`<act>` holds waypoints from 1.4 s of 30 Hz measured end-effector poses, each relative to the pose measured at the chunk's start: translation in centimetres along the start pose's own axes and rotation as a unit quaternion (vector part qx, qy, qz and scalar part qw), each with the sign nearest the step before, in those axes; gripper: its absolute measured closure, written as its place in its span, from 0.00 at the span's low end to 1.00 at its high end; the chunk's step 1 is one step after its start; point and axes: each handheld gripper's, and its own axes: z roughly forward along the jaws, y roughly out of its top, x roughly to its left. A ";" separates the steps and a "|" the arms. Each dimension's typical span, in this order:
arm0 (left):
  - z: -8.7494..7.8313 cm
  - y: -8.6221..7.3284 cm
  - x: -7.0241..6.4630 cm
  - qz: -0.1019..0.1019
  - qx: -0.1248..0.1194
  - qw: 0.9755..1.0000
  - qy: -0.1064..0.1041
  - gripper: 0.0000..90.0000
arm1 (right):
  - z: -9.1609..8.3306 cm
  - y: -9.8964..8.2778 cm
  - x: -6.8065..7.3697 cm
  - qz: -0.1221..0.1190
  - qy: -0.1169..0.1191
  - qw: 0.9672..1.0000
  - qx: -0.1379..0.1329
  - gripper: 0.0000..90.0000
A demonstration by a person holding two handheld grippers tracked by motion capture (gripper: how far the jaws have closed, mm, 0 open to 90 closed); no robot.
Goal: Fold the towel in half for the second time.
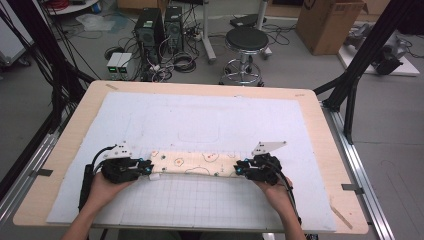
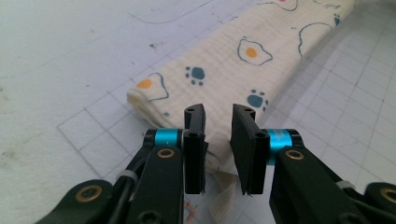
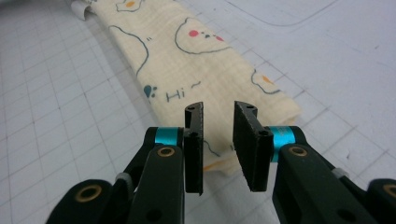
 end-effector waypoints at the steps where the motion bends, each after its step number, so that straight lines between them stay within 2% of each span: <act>1: 0.0 -0.1 0.0 0.001 0.002 1.000 0.001 0.82 | 0.0 -0.1 -0.1 -0.004 -0.002 1.000 0.000 0.81; 7: 0.4 -0.5 0.2 0.003 0.025 1.000 0.005 0.82 | 0.8 -0.3 0.0 -0.011 -0.014 1.000 0.025 0.78; 9: 0.4 -0.5 0.2 0.005 0.024 1.000 0.004 0.82 | 1.2 -0.4 0.1 -0.013 -0.015 0.999 0.034 0.77; 11: 0.5 -0.5 0.2 0.006 0.025 1.000 0.004 0.82 | 1.3 -0.4 0.0 -0.012 -0.013 0.999 0.031 0.77; 14: 0.4 -0.5 0.2 0.002 0.025 1.000 0.002 0.82 | 1.3 -0.6 -0.3 0.001 -0.007 1.000 0.028 0.75; 16: 0.2 -0.4 0.2 0.002 0.019 1.000 0.006 0.80 | 1.3 -0.6 -0.5 0.010 0.000 1.000 0.023 0.72; 18: 0.0 -0.1 0.2 0.002 0.004 1.000 0.010 0.78 | 1.0 -0.5 -0.7 0.020 0.007 1.000 0.006 0.69; 22: -0.1 0.7 0.7 -0.026 -0.026 0.999 0.027 0.71 | 0.3 0.0 -1.2 0.027 -0.002 0.999 -0.030 0.63; 25: 0.1 1.1 1.4 -0.048 -0.025 0.997 0.048 0.65 | 0.0 0.5 -1.9 0.043 -0.017 0.998 -0.037 0.57; 26: 0.2 1.3 1.5 -0.063 -0.038 0.996 0.048 0.64 | -0.1 0.7 -2.1 0.053 -0.020 0.998 -0.040 0.56; 27: 0.3 1.4 1.6 -0.065 -0.043 0.996 0.049 0.64 | -0.1 1.0 -2.4 0.057 -0.020 0.997 -0.041 0.55; 29: 0.6 1.7 1.7 -0.068 -0.041 0.995 0.059 0.64 | 0.2 1.4 -2.7 0.062 -0.027 0.997 -0.033 0.54; 31: 1.1 1.7 2.0 -0.079 -0.035 0.994 0.062 0.63 | 0.8 1.6 -3.0 0.071 -0.025 0.997 -0.022 0.52; 33: 1.7 1.5 2.3 -0.095 -0.030 0.993 0.065 0.62 | 1.5 1.7 -3.2 0.069 -0.032 0.997 -0.004 0.50; 35: 2.1 1.4 2.6 -0.100 -0.019 0.992 0.070 0.61 | 1.8 1.5 -3.3 0.072 -0.034 0.997 0.003 0.49; 36: 2.3 1.3 2.7 -0.103 -0.016 0.992 0.069 0.61 | 1.9 1.5 -3.4 0.078 -0.032 0.996 0.004 0.49; 39: 2.6 1.2 2.9 -0.107 -0.011 0.992 0.069 0.61 | 2.2 1.4 -3.5 0.074 -0.041 0.996 0.014 0.49; 42: 3.0 1.1 3.0 -0.112 -0.009 0.992 0.064 0.61 | 2.4 1.2 -3.6 0.083 -0.036 0.996 0.016 0.51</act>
